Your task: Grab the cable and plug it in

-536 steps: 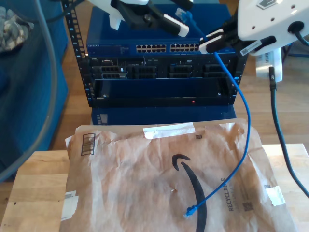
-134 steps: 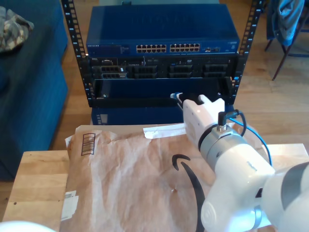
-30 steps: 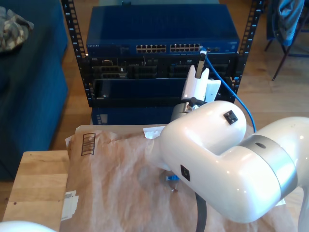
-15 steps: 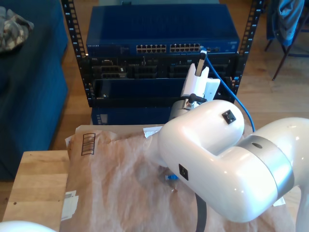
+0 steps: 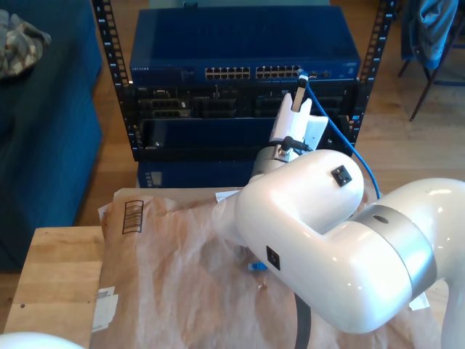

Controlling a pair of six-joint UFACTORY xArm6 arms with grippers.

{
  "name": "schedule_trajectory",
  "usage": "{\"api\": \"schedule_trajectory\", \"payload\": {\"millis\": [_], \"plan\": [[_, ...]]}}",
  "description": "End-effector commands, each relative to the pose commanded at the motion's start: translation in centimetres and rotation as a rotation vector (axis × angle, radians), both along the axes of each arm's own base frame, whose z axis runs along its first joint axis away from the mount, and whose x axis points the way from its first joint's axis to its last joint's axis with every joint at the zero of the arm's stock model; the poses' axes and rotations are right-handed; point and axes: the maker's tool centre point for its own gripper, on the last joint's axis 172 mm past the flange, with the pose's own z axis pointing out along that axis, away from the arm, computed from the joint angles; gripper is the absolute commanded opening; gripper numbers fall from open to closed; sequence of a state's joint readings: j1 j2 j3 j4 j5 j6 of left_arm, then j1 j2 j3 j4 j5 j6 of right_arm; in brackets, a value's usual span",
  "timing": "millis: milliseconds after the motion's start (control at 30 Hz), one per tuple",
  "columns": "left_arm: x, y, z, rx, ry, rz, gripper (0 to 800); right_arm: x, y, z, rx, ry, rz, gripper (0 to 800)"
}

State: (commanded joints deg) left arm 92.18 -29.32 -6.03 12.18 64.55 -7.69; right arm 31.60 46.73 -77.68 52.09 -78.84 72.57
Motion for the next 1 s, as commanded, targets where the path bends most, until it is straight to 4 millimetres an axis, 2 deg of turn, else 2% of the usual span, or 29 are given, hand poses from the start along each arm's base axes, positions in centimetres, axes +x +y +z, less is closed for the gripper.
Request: {"api": "schedule_trajectory", "payload": {"millis": [567,1000], "plan": [[0.0,0.1,0.0,0.002,0.0,0.0,800,0.4,0.3,-0.9,0.003,0.009,0.004,0],[0.0,0.0,0.0,0.0,0.0,0.0,800,1.0,0.4,-0.4,0.02,-0.005,0.005,0]]}}
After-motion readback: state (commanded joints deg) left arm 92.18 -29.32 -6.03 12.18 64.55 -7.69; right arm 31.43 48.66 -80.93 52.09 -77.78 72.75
